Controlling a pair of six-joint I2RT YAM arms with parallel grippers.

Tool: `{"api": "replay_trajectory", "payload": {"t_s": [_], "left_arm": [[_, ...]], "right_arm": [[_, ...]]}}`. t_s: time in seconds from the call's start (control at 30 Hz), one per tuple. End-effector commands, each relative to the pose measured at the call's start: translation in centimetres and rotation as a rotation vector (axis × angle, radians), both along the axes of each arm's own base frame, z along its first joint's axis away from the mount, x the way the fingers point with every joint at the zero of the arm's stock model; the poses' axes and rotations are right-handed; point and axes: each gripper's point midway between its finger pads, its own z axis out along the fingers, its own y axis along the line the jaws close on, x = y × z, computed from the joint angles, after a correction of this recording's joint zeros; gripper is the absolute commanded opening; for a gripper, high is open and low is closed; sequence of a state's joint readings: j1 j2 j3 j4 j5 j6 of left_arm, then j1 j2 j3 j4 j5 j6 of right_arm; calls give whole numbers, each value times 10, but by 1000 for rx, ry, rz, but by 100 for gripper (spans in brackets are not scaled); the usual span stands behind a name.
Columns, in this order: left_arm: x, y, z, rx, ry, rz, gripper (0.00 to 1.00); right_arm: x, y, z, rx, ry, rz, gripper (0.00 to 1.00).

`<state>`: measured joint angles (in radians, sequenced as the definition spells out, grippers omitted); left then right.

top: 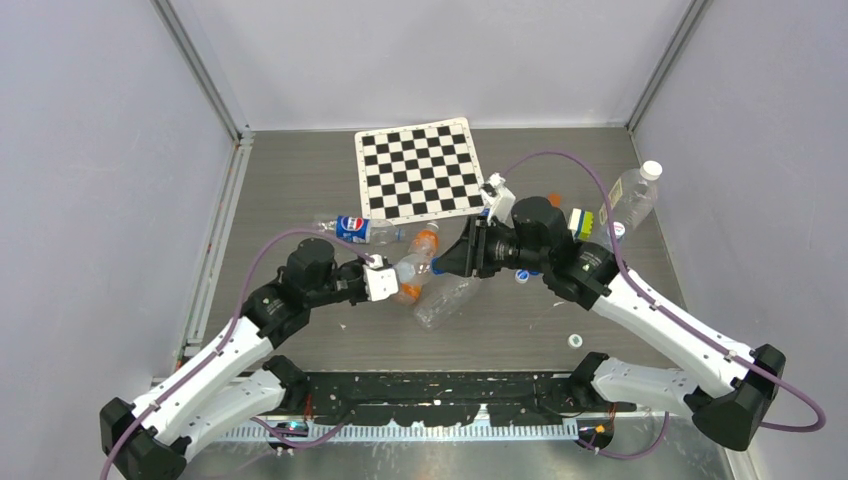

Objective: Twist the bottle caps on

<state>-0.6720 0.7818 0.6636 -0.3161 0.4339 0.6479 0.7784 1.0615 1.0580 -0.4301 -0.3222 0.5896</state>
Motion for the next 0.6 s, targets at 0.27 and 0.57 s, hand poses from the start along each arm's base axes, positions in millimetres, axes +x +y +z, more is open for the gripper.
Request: {"api": "replay_trajectory", "payload": {"t_s": [0.27,0.57], "left_arm": [[19,3,44,-26,-265,31,33],[4,-9,36,-48,-118,-30,33]], "right_arm": [[41,-12,37,303,128,-443,30],[0,-30,30,-187,-768,264,67]]}}
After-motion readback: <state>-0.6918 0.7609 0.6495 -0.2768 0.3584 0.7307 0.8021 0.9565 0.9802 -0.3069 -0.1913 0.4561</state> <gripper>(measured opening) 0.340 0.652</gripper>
